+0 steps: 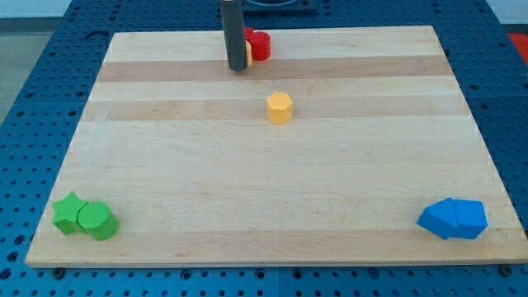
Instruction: Slide the yellow hexagon towards the top center
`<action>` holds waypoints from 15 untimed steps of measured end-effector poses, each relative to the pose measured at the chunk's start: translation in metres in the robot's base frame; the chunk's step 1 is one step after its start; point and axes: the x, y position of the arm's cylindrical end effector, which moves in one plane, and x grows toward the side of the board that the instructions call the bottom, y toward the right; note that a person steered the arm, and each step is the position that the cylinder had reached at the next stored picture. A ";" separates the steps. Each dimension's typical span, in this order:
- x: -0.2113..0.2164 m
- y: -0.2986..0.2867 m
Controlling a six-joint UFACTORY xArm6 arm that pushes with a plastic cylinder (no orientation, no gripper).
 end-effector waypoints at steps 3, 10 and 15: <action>0.133 -0.015; 0.081 0.069; 0.049 0.041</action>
